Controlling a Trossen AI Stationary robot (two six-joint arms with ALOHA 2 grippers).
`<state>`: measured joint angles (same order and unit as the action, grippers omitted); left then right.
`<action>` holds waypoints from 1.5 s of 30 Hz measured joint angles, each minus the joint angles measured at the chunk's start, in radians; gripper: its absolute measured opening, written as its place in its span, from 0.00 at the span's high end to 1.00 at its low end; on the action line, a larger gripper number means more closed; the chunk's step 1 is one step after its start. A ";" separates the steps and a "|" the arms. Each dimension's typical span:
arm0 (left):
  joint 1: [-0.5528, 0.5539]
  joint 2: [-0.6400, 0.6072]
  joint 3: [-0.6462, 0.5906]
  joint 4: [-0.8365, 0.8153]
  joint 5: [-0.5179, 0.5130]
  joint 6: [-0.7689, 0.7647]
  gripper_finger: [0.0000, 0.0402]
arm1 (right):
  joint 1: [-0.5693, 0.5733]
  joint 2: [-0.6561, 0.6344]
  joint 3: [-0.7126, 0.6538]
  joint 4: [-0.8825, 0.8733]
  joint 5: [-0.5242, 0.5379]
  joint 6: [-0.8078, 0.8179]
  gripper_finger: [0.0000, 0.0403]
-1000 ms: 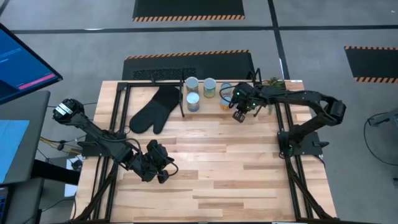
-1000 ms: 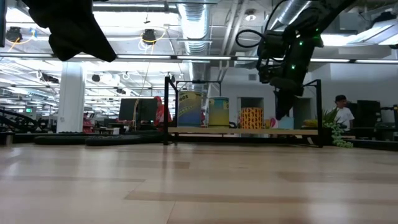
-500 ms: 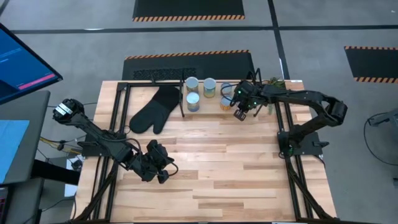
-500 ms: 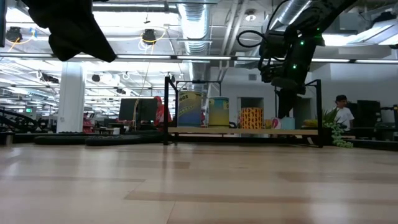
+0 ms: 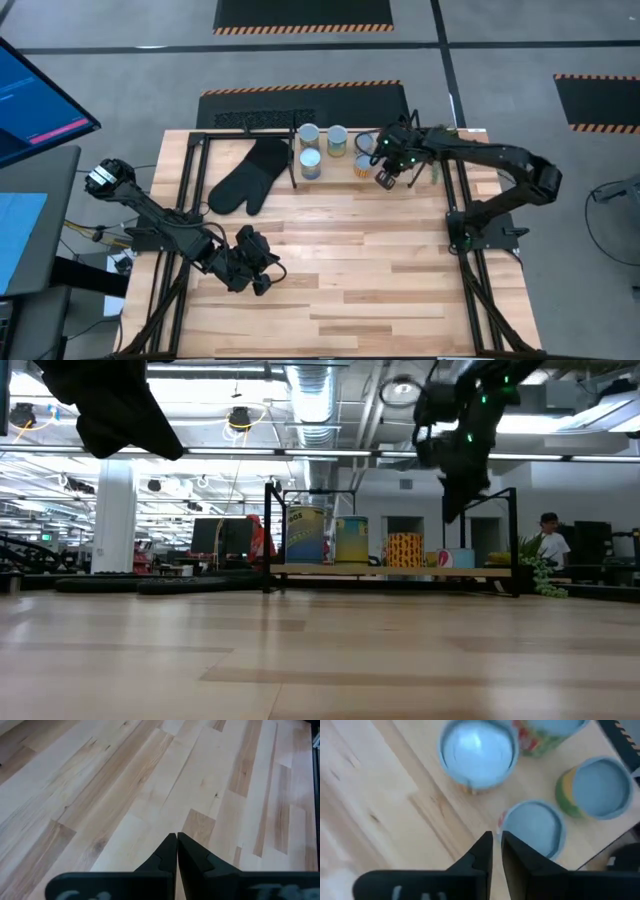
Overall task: Pick and place cans onto a shelf
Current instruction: Return to Home Position
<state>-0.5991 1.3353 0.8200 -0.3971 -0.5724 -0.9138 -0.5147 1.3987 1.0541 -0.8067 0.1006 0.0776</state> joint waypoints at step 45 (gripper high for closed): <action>0.007 0.000 0.001 0.364 0.283 0.448 1.00 | 1.099 -0.034 -0.179 1.018 0.086 0.280 0.84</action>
<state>-0.5917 1.3354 0.8207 -0.0326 -0.2897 -0.4658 0.5838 1.3645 0.8750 0.2111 0.1867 0.3575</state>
